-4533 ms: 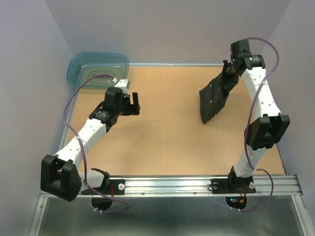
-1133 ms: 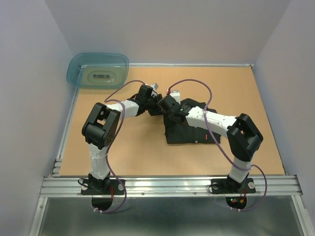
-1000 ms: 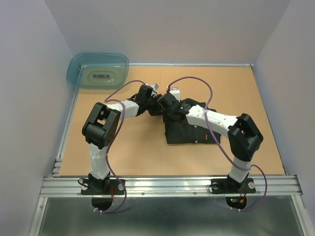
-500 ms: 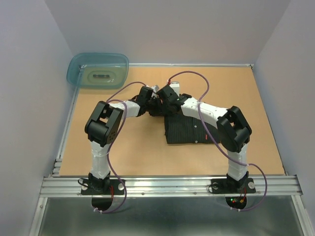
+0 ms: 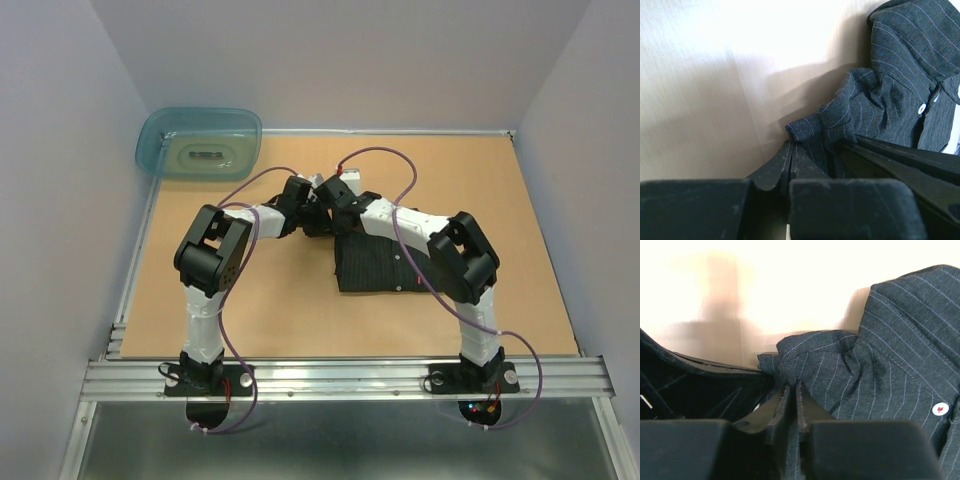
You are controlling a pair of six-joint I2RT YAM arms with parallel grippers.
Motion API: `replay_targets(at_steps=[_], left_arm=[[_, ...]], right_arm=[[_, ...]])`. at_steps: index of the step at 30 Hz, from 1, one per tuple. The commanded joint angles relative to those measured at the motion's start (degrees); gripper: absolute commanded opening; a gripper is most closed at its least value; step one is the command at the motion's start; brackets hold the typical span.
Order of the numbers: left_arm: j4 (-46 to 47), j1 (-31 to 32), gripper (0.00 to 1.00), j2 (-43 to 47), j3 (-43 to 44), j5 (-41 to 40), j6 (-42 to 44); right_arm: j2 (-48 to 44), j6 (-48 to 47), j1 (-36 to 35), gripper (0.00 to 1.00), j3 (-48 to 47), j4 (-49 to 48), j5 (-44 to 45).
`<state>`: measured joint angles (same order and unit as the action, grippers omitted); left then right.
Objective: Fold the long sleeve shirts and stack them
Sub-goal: Fold the shirt
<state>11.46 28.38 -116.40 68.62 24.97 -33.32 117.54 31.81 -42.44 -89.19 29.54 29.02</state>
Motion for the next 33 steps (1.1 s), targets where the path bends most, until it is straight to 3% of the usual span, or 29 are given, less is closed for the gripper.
replay_targets(at_steps=[1, 3, 18, 24, 33], left_arm=[[1.28, 0.01, 0.06, -0.32, -0.42, 0.17, 0.45], [1.37, -0.08, 0.0, -0.23, -0.42, 0.34, 0.28], [3.91, -0.52, 0.0, 0.73, -2.0, 0.52, -1.66], [5.06, -0.87, 0.0, 1.26, -2.79, 0.52, -2.53], [6.02, -0.96, 0.0, 2.4, -4.2, 0.43, -2.89]], right_arm=[[-0.29, -0.7, -0.02, 0.05, -0.2, -1.24, 2.36], [-0.46, -1.31, -0.02, 0.01, 0.15, -1.24, 1.49], [-6.79, -6.24, -1.42, 0.0, 6.48, -3.96, -10.28], [-8.55, -5.89, -2.12, 0.01, 6.22, -4.05, -11.7], [-3.81, -3.95, -2.12, 0.02, 2.53, -4.14, -10.03]])
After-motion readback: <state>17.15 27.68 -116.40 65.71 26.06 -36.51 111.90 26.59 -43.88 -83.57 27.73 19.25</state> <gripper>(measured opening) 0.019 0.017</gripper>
